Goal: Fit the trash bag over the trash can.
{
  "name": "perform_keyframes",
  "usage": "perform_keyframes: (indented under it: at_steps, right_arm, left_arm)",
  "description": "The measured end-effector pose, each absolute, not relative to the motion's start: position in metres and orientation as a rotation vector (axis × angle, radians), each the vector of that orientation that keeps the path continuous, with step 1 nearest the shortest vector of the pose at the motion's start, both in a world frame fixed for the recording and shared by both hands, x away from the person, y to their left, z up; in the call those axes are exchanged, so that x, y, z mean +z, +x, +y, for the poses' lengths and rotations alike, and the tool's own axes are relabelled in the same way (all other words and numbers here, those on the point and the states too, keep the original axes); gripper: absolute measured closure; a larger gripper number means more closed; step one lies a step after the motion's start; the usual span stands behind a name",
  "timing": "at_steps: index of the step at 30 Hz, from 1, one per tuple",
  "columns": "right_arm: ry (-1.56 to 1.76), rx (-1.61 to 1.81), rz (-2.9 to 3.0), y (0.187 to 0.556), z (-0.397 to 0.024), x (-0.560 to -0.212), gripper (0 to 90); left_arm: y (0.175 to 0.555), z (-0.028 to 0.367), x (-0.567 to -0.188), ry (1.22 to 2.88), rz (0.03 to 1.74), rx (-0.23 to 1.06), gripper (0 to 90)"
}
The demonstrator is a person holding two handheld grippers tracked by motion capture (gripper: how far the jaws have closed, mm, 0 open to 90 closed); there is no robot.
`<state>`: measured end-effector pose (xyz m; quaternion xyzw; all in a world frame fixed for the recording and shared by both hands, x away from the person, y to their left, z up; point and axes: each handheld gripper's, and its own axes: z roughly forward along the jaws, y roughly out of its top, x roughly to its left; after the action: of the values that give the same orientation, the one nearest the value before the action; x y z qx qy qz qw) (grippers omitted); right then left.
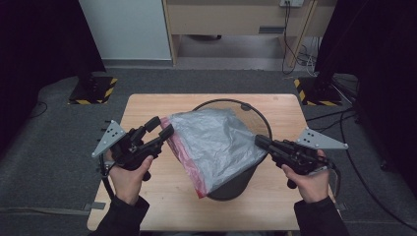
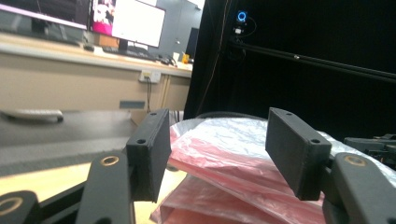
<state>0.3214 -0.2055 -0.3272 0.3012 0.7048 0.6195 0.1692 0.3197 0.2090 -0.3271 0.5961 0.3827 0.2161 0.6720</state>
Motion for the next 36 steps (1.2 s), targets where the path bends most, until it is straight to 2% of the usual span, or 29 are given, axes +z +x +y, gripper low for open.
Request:
perform_keyframes:
  at_steps: [4, 11, 14, 16, 20, 24, 27, 31, 36]
  right_arm:
    - [0.854, 1.760, 2.007, 0.322, -0.204, -0.328, 86.6]
    - [0.845, 1.749, 2.009, 0.322, -0.203, -0.329, 84.7]
    - [0.840, 1.746, 2.008, 0.322, -0.202, -0.329, 84.7]
    - [0.844, 1.746, 2.011, 0.322, -0.202, -0.329, 84.6]
    - [0.836, 1.741, 2.017, 0.322, -0.201, -0.329, 83.8]
    - [0.839, 1.739, 2.028, 0.323, -0.199, -0.330, 81.7]
    - [0.833, 1.734, 2.035, 0.323, -0.198, -0.331, 81.1]
    - [0.831, 1.734, 2.035, 0.323, -0.198, -0.331, 81.1]
    - [0.830, 1.735, 2.033, 0.323, -0.197, -0.332, 79.7]
  left_arm:
    - [0.325, 0.208, -0.335, 1.348, 0.878, 0.431, 39.7]
    - [0.327, 0.199, -0.344, 1.402, 0.863, 0.356, 61.2]
    - [0.328, 0.199, -0.347, 1.407, 0.876, 0.390, 65.1]
    - [0.329, 0.202, -0.348, 1.415, 0.898, 0.452, 55.8]
    - [0.337, 0.212, -0.351, 1.355, 0.934, 0.500, 34.3]
    - [0.347, 0.217, -0.358, 1.353, 0.923, 0.412, 27.5]
    - [0.349, 0.214, -0.363, 1.332, 0.882, 0.311, 32.1]
    - [0.346, 0.207, -0.363, 1.333, 0.831, 0.241, 46.8]
    - [0.341, 0.209, -0.361, 1.351, 0.825, 0.301, 64.5]
